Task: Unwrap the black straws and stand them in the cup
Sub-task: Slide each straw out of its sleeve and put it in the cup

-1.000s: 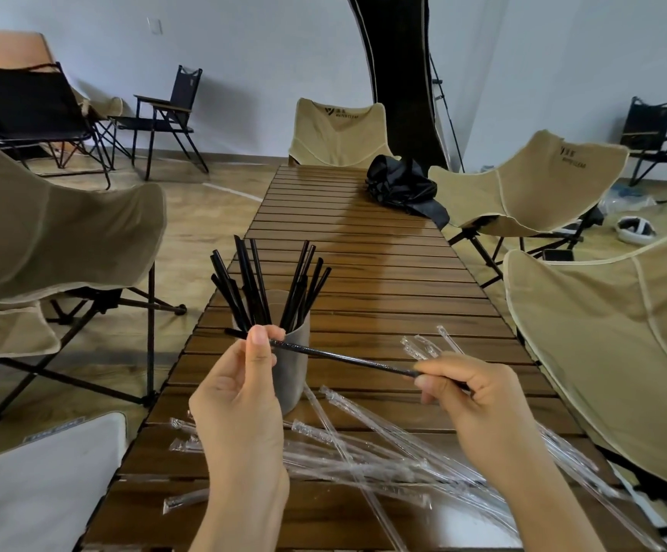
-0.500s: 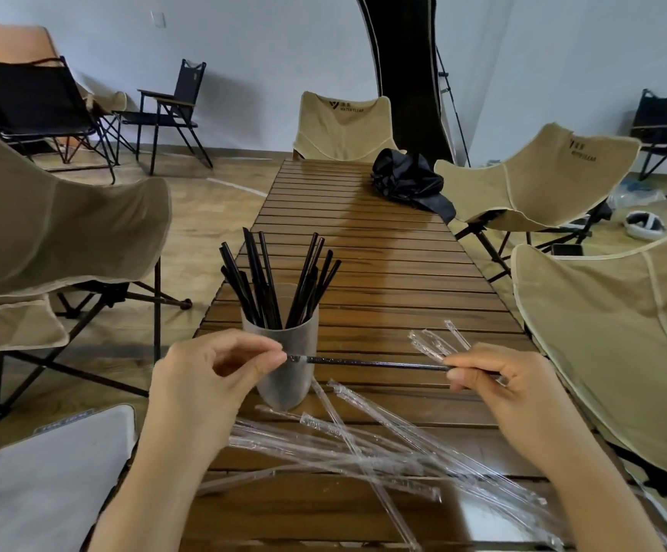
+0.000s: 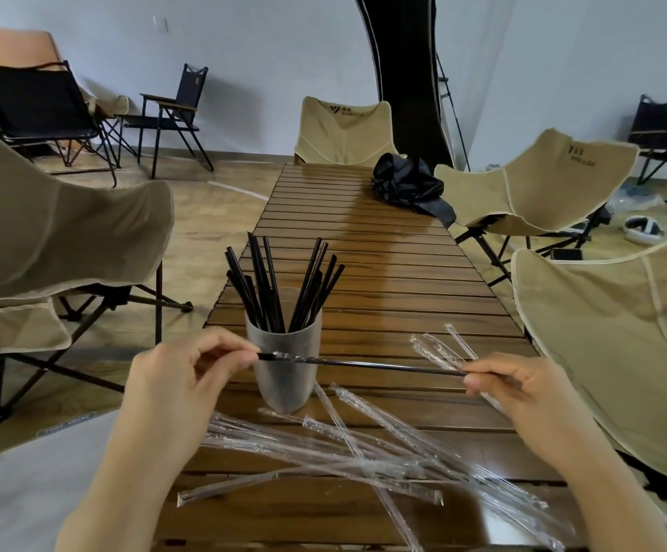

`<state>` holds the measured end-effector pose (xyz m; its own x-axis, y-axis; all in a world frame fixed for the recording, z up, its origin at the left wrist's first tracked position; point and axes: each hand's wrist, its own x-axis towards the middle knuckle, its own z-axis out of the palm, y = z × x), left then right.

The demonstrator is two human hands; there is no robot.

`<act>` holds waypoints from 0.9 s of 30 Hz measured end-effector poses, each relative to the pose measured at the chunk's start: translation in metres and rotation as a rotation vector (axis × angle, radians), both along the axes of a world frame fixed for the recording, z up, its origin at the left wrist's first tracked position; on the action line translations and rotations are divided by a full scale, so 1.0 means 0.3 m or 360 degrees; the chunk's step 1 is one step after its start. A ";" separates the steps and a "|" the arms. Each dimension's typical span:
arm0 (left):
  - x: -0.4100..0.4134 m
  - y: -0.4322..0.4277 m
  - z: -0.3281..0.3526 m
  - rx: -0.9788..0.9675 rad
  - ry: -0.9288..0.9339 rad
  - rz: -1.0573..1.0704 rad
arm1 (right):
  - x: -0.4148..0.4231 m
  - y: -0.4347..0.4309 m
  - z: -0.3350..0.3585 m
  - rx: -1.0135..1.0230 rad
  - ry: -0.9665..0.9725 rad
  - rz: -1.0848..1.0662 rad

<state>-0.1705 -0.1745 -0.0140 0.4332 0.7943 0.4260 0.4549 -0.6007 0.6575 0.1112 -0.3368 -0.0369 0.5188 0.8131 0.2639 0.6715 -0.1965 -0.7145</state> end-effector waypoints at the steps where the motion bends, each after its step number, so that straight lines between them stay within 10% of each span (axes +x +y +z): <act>1: -0.009 0.007 -0.001 0.0022 -0.0022 0.0069 | 0.005 -0.004 -0.001 -0.0004 -0.0026 -0.0045; 11: -0.018 0.017 0.000 0.0012 -0.0178 0.0176 | -0.031 0.027 -0.006 -0.0425 -0.0241 -0.0037; 21: 0.016 -0.004 -0.022 -0.0132 0.0406 -0.0469 | -0.064 0.083 -0.040 -0.0280 -0.0144 0.0208; 27: -0.007 0.010 -0.020 0.0061 0.0404 -0.0236 | -0.011 0.054 -0.058 -0.0360 -0.0218 0.0065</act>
